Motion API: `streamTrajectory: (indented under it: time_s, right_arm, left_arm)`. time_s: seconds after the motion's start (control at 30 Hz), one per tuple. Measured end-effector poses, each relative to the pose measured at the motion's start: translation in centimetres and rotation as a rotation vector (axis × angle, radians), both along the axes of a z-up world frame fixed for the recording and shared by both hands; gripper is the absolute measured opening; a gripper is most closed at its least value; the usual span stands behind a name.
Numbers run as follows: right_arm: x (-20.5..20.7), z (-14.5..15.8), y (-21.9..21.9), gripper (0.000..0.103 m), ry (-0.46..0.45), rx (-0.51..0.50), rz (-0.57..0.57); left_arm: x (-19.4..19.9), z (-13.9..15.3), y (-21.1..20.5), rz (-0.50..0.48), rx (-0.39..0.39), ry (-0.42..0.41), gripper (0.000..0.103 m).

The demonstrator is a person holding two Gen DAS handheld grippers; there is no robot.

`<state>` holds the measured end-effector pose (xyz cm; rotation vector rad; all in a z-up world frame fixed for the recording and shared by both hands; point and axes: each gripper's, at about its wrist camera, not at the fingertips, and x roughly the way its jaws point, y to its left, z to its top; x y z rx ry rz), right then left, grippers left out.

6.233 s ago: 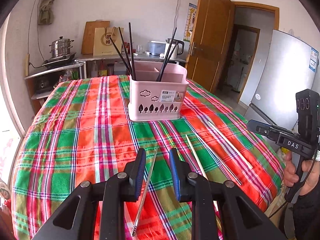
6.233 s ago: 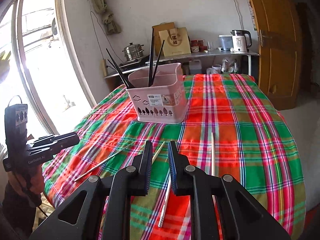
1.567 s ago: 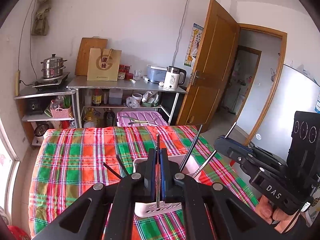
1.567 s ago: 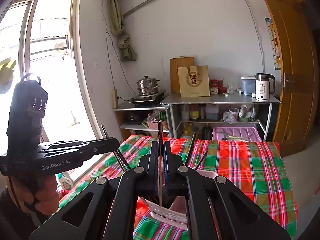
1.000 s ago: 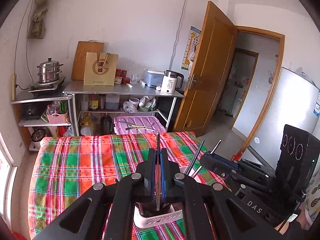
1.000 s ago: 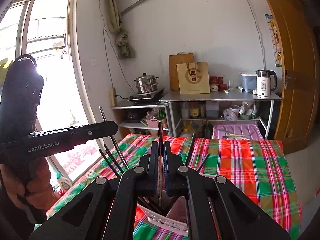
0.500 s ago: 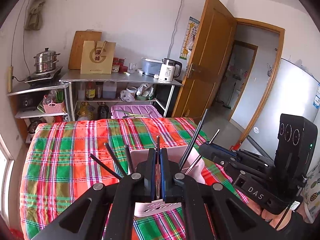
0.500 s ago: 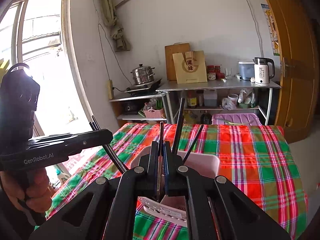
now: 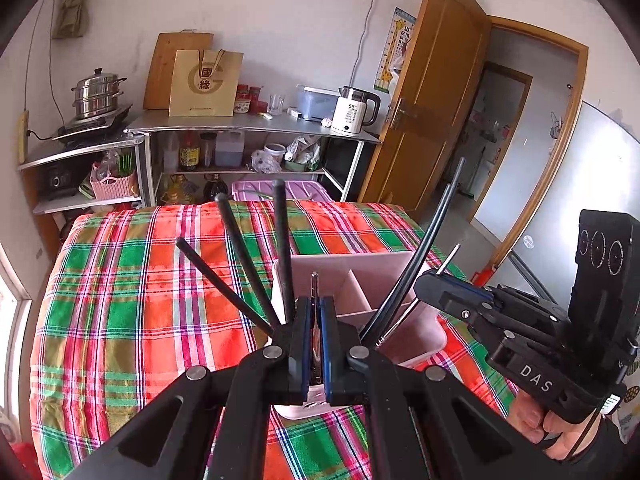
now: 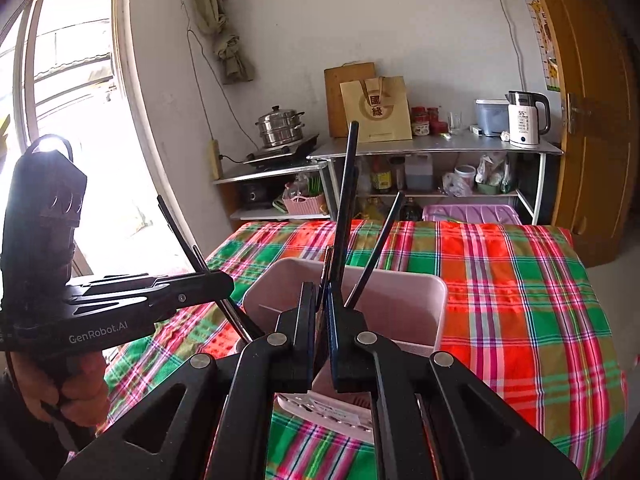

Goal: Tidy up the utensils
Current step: 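Open the left tool to drop its chopstick while the right tool releases its own, then move both open tools back to the light wooden chopsticks on the table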

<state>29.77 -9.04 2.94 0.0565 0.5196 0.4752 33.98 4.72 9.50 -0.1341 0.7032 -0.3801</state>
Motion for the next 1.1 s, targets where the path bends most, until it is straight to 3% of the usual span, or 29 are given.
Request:
streamTrajectory:
  time_s: [0.4, 0.63, 0.9, 1.1]
  right_arm:
    - [-0.1, 0.0, -0.7, 0.012, 0.016, -0.007, -0.024]
    - [-1.6, 1.3, -1.3, 0.015, -0.025, -0.006, -0.024]
    - [-4.9, 2.1, -3.2, 0.015, -0.058, 0.007, -0.027]
    - [-8.7, 1.6, -5.2, 0.016, -0.076, 0.011, -0.021]
  left_arm:
    - [-0.5, -0.3, -0.4, 0.017, 0.026, 0.009, 0.005]
    - [-2.4, 1.0, -0.2, 0.023, 0.022, -0.030, 0.018]
    - [-6.9, 2.2, 0.6, 0.066, 0.017, -0.092, 0.018]
    - [-12.0, 1.0, 0.4, 0.094, 0.012, -0.116, 0.018]
